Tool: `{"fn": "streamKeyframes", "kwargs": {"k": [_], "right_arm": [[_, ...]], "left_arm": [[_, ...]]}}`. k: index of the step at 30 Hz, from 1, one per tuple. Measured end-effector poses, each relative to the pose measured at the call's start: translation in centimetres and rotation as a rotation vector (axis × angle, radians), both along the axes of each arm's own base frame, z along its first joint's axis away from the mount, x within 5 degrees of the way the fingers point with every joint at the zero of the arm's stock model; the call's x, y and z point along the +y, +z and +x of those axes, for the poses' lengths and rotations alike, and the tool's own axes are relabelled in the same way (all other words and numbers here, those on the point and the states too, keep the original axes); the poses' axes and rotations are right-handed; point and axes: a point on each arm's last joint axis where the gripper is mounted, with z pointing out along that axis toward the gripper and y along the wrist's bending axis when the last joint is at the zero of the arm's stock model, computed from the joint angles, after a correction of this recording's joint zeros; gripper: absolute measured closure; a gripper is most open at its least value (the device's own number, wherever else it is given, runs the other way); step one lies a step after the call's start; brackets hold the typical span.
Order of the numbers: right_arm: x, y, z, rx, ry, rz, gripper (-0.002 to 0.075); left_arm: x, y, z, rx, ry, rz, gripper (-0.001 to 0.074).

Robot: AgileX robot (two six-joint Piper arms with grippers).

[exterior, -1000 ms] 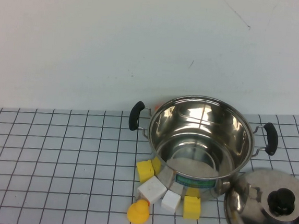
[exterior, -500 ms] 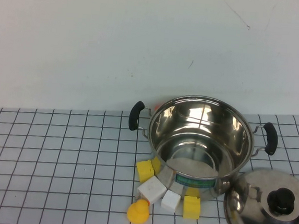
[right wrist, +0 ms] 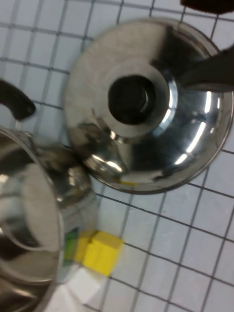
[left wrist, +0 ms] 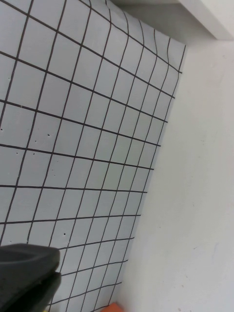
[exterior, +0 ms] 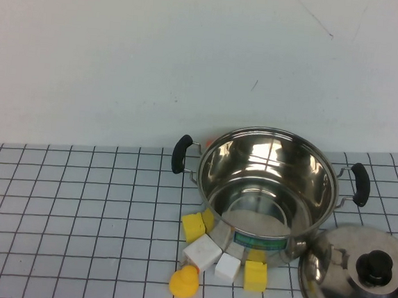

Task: Cover the pot
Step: Pick up the pot lid

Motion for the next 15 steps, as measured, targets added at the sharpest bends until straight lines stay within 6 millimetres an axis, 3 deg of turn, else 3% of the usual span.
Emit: {"fn": "streamKeyframes", "kwargs": {"k": [4, 11, 15], "right_arm": [[1.0, -1.5, 2.5, 0.063, 0.038, -0.03, 0.0426], [2.2, -4.1, 6.2, 0.176, 0.072, -0.079, 0.0168], [2.6, -5.0, 8.1, 0.28, 0.08, -0.097, 0.0137]], "left_arm": [[0.0, 0.0, 0.0, 0.0, 0.0, 0.0, 0.0738], [0.0, 0.0, 0.0, 0.0, -0.001, 0.003, 0.0738], [0.0, 0.0, 0.0, 0.0, -0.001, 0.003, 0.0738]]}}
